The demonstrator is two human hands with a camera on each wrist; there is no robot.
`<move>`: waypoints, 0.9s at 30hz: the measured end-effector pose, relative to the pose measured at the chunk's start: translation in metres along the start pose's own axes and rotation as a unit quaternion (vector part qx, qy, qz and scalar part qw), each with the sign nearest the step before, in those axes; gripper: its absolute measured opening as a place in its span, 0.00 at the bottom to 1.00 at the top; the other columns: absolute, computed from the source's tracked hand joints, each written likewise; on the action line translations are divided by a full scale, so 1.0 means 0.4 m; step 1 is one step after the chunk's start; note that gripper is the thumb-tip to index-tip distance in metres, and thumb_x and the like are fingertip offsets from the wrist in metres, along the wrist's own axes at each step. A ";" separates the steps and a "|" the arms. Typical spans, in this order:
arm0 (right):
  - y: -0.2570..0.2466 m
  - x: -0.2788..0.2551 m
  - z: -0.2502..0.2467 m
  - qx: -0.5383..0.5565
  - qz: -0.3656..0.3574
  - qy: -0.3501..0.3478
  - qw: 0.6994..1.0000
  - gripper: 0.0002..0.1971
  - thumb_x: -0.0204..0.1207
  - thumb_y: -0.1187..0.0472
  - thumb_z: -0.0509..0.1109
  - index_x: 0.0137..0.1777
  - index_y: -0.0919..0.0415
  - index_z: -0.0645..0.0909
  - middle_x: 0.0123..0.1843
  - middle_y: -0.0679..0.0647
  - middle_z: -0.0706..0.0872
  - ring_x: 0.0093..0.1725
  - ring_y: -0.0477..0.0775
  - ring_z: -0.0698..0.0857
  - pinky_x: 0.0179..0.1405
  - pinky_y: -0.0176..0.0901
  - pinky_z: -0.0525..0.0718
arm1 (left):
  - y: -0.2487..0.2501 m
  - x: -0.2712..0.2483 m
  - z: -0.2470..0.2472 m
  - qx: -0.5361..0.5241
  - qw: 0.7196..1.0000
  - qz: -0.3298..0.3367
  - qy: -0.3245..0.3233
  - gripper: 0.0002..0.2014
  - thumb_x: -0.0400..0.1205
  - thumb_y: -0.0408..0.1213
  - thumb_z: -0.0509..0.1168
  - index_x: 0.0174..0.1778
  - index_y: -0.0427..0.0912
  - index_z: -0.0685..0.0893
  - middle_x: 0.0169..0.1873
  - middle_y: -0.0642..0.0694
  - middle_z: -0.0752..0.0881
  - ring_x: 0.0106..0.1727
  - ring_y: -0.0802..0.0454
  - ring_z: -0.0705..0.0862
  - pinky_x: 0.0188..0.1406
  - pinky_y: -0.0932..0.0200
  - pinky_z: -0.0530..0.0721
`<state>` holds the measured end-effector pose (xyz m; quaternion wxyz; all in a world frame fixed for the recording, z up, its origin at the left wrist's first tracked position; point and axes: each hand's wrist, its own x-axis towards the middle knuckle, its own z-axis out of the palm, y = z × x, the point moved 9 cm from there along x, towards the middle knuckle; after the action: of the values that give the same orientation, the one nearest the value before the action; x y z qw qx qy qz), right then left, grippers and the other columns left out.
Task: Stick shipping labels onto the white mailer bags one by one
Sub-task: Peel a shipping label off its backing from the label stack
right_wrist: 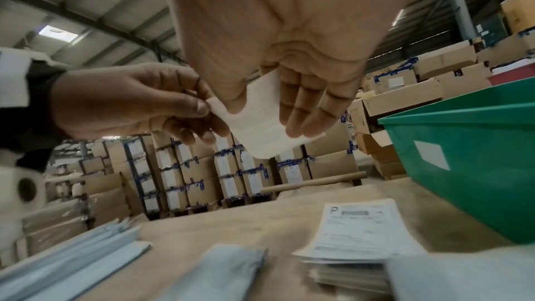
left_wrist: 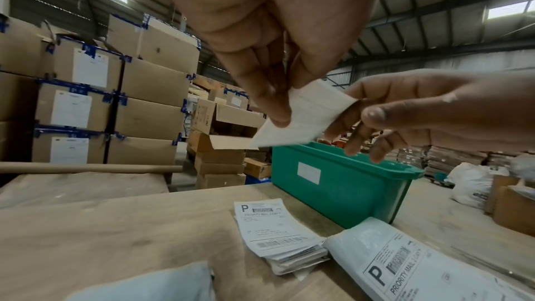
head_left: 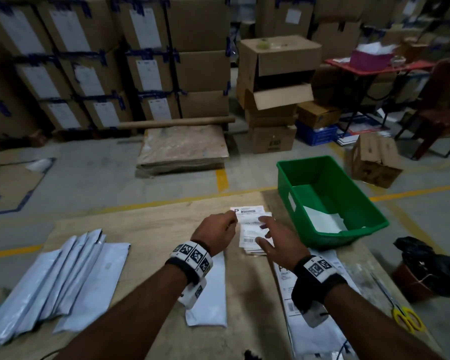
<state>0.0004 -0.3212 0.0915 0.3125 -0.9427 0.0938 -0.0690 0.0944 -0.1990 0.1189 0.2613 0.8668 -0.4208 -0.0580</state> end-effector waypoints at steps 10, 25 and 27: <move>-0.171 0.001 0.049 0.019 -0.067 0.046 0.997 0.25 0.75 0.45 0.66 0.70 0.54 0.77 0.65 0.48 0.84 0.57 0.47 0.85 0.56 0.46 0.84 | -0.182 -0.119 -0.108 -0.073 0.992 -0.097 0.024 0.23 0.87 0.44 0.55 0.77 0.42 0.65 0.63 0.40 0.85 0.63 0.40 0.83 0.60 0.50 0.80; -0.240 -0.095 0.059 0.042 -0.088 0.094 0.991 0.25 0.77 0.60 0.70 0.74 0.55 0.74 0.69 0.51 0.82 0.55 0.41 0.82 0.48 0.17 0.78 | -0.252 -0.158 -0.105 0.003 0.991 -0.135 -0.015 0.11 0.85 0.40 0.55 0.59 0.40 0.76 0.55 0.39 0.83 0.56 0.39 0.82 0.53 0.49 0.80; -0.233 -0.108 0.055 0.042 -0.080 0.097 0.991 0.25 0.77 0.59 0.70 0.74 0.52 0.73 0.70 0.51 0.81 0.57 0.42 0.82 0.50 0.22 0.81 | -0.244 -0.163 -0.116 0.021 0.993 -0.119 -0.013 0.09 0.86 0.41 0.54 0.49 0.39 0.75 0.49 0.37 0.83 0.52 0.37 0.82 0.46 0.50 0.77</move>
<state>-0.0249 -0.2258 0.1270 0.3345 -0.9223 0.0451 -0.1883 0.1359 -0.0809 0.1019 0.2284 0.9153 -0.3189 -0.0911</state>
